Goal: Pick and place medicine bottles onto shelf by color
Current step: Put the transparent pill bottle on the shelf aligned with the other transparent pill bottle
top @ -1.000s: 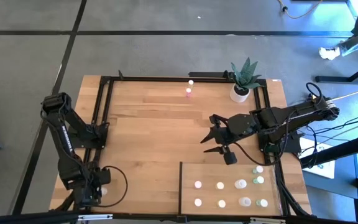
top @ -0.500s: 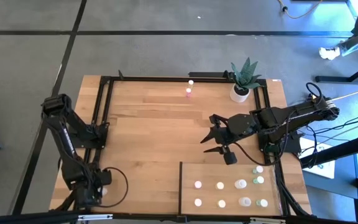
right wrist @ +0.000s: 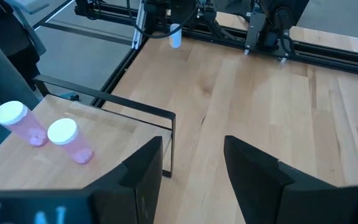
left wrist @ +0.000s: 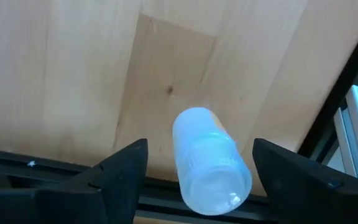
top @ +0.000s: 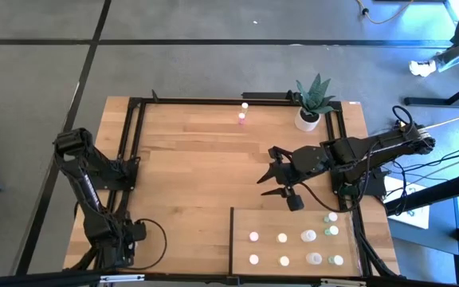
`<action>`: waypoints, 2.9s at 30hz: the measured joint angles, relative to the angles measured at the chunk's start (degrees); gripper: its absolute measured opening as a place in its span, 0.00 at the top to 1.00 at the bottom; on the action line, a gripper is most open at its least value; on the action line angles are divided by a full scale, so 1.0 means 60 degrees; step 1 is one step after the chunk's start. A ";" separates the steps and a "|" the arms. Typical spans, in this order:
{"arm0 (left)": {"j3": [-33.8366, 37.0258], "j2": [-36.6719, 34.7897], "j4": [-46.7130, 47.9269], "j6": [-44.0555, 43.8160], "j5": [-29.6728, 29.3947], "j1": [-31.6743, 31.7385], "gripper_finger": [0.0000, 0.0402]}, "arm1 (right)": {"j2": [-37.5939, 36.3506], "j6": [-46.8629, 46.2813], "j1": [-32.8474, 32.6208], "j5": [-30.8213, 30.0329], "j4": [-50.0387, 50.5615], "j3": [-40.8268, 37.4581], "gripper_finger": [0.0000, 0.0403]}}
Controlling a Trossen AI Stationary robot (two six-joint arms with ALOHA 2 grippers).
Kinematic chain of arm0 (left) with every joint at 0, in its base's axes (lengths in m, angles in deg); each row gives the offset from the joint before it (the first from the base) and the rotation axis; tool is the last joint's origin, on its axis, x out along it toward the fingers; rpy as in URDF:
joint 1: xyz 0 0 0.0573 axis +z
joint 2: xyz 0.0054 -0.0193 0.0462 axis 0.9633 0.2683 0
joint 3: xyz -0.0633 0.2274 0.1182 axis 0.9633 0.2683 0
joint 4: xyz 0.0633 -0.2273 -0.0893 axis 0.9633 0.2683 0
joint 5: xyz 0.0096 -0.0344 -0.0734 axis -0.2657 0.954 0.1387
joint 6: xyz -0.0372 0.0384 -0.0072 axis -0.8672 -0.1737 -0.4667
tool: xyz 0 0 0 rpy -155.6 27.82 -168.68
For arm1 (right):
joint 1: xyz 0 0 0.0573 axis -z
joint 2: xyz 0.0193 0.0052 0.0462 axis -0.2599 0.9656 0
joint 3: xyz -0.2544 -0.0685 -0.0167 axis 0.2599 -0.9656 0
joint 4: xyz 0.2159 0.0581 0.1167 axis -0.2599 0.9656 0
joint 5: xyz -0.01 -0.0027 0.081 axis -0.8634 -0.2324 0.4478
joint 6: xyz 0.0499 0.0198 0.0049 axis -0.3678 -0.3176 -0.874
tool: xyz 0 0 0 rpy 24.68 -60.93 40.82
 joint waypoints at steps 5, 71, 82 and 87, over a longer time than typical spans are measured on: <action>0.0000 0.0000 -0.0016 -0.0004 -0.0160 0.0000 0.39 | 0.0000 0.0001 0.0000 0.0000 -0.0001 0.0000 0.57; -0.2084 -0.1116 0.2752 1.1647 0.0148 1.0047 0.68 | -0.0004 0.0012 -0.0002 0.0000 0.0000 0.0000 0.57; -0.2084 0.0696 0.1780 1.2990 -0.0024 1.1789 0.68 | -0.0004 0.0306 -0.0001 -0.0055 -0.0023 0.0000 0.57; -0.2084 0.1317 0.1027 1.2998 -0.0486 1.1901 0.68 | -0.0004 0.0139 -0.0003 -0.1463 -0.0047 0.0002 0.57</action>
